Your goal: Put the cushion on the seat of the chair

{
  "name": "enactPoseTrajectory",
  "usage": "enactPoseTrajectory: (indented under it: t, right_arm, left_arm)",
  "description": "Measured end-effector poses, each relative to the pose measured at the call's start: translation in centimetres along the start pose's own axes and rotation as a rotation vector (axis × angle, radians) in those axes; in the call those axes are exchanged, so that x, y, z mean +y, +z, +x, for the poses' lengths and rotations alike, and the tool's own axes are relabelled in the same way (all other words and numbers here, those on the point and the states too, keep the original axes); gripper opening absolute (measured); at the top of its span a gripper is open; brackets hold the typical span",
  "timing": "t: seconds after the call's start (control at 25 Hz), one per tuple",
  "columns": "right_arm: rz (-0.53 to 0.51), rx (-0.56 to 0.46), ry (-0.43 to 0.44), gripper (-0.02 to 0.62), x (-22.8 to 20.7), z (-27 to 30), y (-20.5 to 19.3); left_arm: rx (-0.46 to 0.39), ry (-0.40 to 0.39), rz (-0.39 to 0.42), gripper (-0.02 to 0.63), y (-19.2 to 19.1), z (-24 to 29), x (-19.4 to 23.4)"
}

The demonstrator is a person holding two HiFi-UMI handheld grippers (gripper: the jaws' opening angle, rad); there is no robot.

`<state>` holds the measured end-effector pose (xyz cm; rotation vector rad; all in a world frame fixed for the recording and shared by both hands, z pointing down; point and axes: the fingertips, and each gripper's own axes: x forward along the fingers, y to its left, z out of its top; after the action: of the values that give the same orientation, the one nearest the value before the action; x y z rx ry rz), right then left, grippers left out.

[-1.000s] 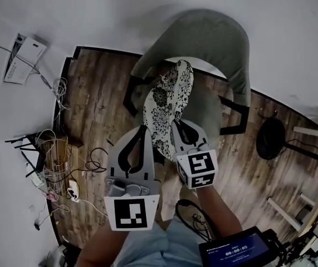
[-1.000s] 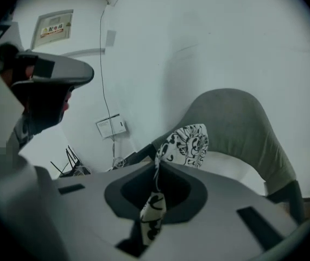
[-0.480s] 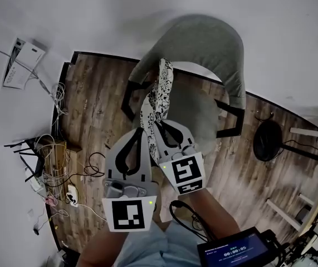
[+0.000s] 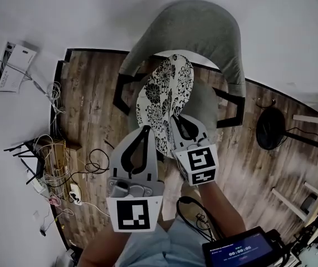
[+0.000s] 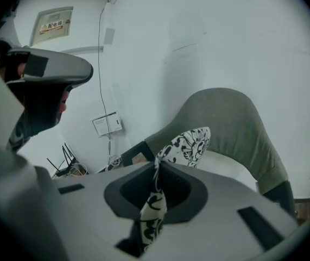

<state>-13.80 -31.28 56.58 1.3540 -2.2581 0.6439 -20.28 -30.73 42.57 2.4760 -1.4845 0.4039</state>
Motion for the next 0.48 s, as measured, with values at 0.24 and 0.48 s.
enactPoseTrajectory:
  t: [0.24,0.48]
  right_arm:
    - [0.035,0.010,-0.055,0.034,-3.6,-0.9,-1.9]
    - [0.083,0.027,-0.092,0.038,-6.6,-1.6,-4.4]
  left_arm:
    - [0.015,-0.043,0.022,0.009,-0.5,1.2,-1.9]
    - [0.031,-0.075,0.035,0.009,-1.2,2.4,-3.9]
